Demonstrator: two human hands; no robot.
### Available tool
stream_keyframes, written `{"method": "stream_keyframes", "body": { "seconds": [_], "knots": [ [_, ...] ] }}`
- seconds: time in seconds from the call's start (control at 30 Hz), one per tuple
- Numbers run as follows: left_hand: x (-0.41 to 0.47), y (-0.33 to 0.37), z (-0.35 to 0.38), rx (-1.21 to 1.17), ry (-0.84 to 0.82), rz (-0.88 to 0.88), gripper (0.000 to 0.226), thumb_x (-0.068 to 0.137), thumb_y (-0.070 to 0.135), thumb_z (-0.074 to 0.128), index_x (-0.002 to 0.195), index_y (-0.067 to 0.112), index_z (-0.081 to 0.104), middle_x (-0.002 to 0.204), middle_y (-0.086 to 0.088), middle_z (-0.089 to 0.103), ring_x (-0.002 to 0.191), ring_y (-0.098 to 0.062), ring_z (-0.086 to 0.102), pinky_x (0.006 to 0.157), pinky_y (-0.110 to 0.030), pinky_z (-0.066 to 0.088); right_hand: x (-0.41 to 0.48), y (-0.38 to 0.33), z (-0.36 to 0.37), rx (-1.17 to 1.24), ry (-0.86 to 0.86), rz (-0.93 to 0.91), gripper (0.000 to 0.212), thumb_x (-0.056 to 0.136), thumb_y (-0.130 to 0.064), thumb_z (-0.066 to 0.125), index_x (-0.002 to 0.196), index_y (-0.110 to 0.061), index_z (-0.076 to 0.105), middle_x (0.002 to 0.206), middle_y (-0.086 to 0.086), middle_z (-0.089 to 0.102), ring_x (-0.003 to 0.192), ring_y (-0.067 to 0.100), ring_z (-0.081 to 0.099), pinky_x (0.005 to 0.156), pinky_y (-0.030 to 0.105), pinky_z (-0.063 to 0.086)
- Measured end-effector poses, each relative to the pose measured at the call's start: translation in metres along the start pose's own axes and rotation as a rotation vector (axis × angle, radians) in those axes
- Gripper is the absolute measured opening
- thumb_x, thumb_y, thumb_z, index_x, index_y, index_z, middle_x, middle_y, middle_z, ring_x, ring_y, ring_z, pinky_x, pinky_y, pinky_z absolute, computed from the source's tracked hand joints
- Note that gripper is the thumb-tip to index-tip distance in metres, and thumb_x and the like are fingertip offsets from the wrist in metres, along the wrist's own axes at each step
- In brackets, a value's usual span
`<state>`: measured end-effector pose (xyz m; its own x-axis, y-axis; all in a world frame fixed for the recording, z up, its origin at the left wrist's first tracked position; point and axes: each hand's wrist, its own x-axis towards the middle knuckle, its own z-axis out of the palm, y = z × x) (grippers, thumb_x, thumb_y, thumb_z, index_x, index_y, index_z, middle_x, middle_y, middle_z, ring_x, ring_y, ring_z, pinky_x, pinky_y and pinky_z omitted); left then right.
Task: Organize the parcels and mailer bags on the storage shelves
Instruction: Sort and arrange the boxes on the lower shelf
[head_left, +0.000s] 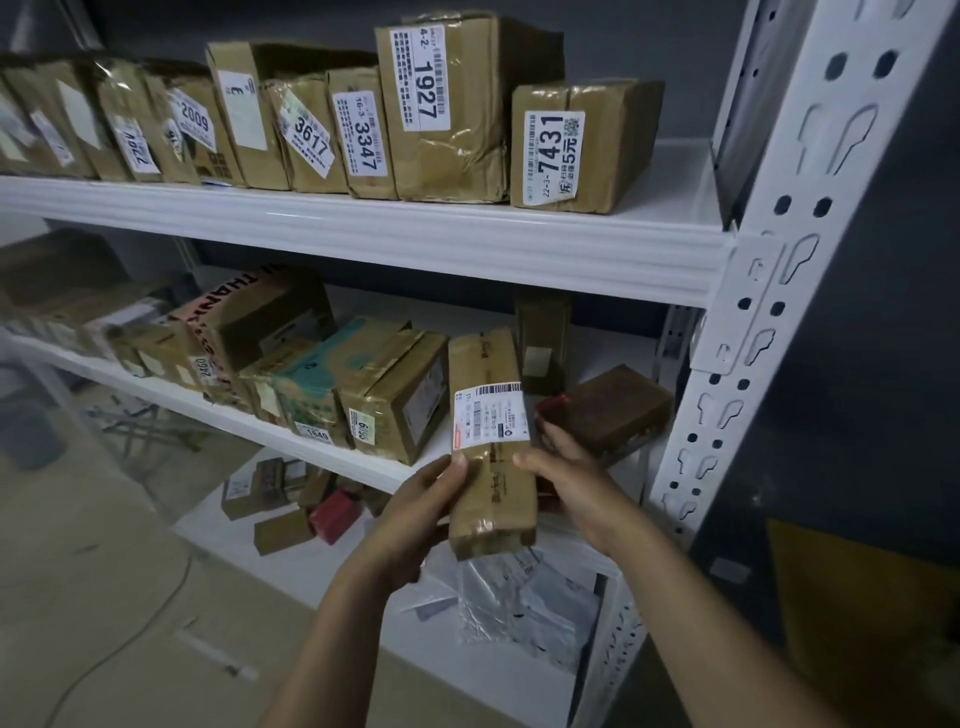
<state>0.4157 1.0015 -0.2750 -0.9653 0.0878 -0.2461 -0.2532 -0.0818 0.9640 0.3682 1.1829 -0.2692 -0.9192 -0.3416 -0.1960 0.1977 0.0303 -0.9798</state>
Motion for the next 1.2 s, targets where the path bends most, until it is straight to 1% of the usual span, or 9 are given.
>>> {"method": "stream_keyframes", "body": {
  "seconds": [0.1, 0.2, 0.4, 0.5, 0.6, 0.7, 0.87, 1.03, 1.2],
  "knots": [
    [0.006, 0.000, -0.002, 0.052, 0.105, 0.083, 0.076, 0.078, 0.048, 0.067, 0.144, 0.025, 0.037, 0.122, -0.001, 0.065, 0.102, -0.015, 0.068, 0.087, -0.036, 0.056, -0.005, -0.003, 0.000, -0.055, -0.049, 0.012, 0.112, 0.057, -0.039, 0.081, 0.151, -0.031, 0.021, 0.145, -0.002, 0.042, 0.127, 0.019, 0.046, 0.110, 0.046, 0.036],
    [0.010, -0.001, -0.002, 0.033, 0.120, 0.137, 0.076, 0.071, 0.038, 0.075, 0.140, 0.024, 0.043, 0.117, -0.002, 0.066, 0.099, -0.017, 0.069, 0.086, -0.038, 0.057, -0.004, 0.000, -0.002, -0.081, -0.093, -0.002, 0.083, 0.080, -0.016, 0.073, 0.148, -0.028, 0.027, 0.125, -0.010, 0.056, 0.110, 0.010, 0.057, 0.101, 0.034, 0.043],
    [0.009, -0.001, -0.006, 0.162, -0.014, 0.148, 0.070, 0.068, 0.032, 0.080, 0.130, 0.028, 0.049, 0.115, -0.001, 0.067, 0.099, -0.012, 0.068, 0.072, -0.022, 0.055, 0.003, -0.010, 0.003, -0.056, 0.014, -0.110, 0.066, 0.083, -0.035, 0.072, 0.140, -0.035, 0.040, 0.121, -0.001, 0.066, 0.100, 0.014, 0.069, 0.089, 0.041, 0.055],
    [0.010, 0.012, -0.011, 0.134, 0.041, 0.263, 0.062, 0.073, 0.037, 0.080, 0.127, 0.028, 0.050, 0.113, 0.004, 0.067, 0.098, -0.008, 0.067, 0.072, -0.020, 0.055, 0.004, -0.012, 0.005, -0.073, -0.044, -0.100, 0.063, 0.081, -0.022, 0.073, 0.136, -0.036, 0.044, 0.123, 0.001, 0.063, 0.104, 0.017, 0.067, 0.088, 0.040, 0.056],
    [0.017, 0.031, -0.023, 0.037, 0.094, 0.375, 0.062, 0.070, 0.026, 0.083, 0.123, 0.028, 0.051, 0.110, 0.004, 0.070, 0.100, -0.011, 0.068, 0.078, -0.025, 0.056, 0.006, -0.016, 0.010, -0.060, -0.079, -0.098, 0.059, 0.080, -0.009, 0.072, 0.126, -0.039, 0.049, 0.122, 0.004, 0.062, 0.105, 0.019, 0.066, 0.085, 0.036, 0.056],
    [0.025, 0.044, -0.033, 0.061, 0.027, 0.391, 0.071, 0.063, 0.029, 0.087, 0.124, 0.033, 0.050, 0.111, 0.003, 0.069, 0.102, -0.013, 0.067, 0.080, -0.030, 0.057, 0.009, -0.021, 0.018, -0.029, -0.028, -0.149, 0.067, 0.070, -0.009, 0.076, 0.124, -0.039, 0.051, 0.118, 0.001, 0.066, 0.104, 0.018, 0.067, 0.087, 0.037, 0.054],
    [0.039, 0.062, -0.062, 0.031, -0.105, 0.449, 0.071, 0.063, 0.019, 0.086, 0.122, 0.029, 0.048, 0.111, -0.005, 0.069, 0.100, -0.024, 0.067, 0.064, -0.023, 0.055, 0.017, -0.040, 0.042, -0.035, 0.126, -0.266, 0.078, 0.060, -0.005, 0.071, 0.129, -0.035, 0.052, 0.120, 0.001, 0.066, 0.104, 0.017, 0.067, 0.084, 0.039, 0.056],
    [0.055, 0.084, -0.101, 0.175, -0.286, 0.535, 0.079, 0.069, -0.006, 0.078, 0.123, 0.041, 0.044, 0.113, 0.016, 0.066, 0.108, -0.003, 0.062, 0.082, -0.027, 0.056, 0.028, -0.047, 0.079, -0.113, 0.336, -0.354, 0.075, 0.062, -0.009, 0.071, 0.128, -0.039, 0.052, 0.129, -0.005, 0.061, 0.124, 0.017, 0.054, 0.100, 0.045, 0.049],
    [0.072, 0.085, -0.126, 0.310, -0.443, 0.593, 0.085, 0.077, -0.006, 0.071, 0.134, 0.044, 0.033, 0.124, 0.024, 0.055, 0.115, 0.012, 0.051, 0.089, -0.011, 0.046, 0.024, -0.045, 0.108, -0.016, 0.354, -0.349, 0.073, 0.069, -0.017, 0.072, 0.135, -0.035, 0.049, 0.131, -0.007, 0.061, 0.125, 0.014, 0.054, 0.102, 0.043, 0.047]
  ]
}}
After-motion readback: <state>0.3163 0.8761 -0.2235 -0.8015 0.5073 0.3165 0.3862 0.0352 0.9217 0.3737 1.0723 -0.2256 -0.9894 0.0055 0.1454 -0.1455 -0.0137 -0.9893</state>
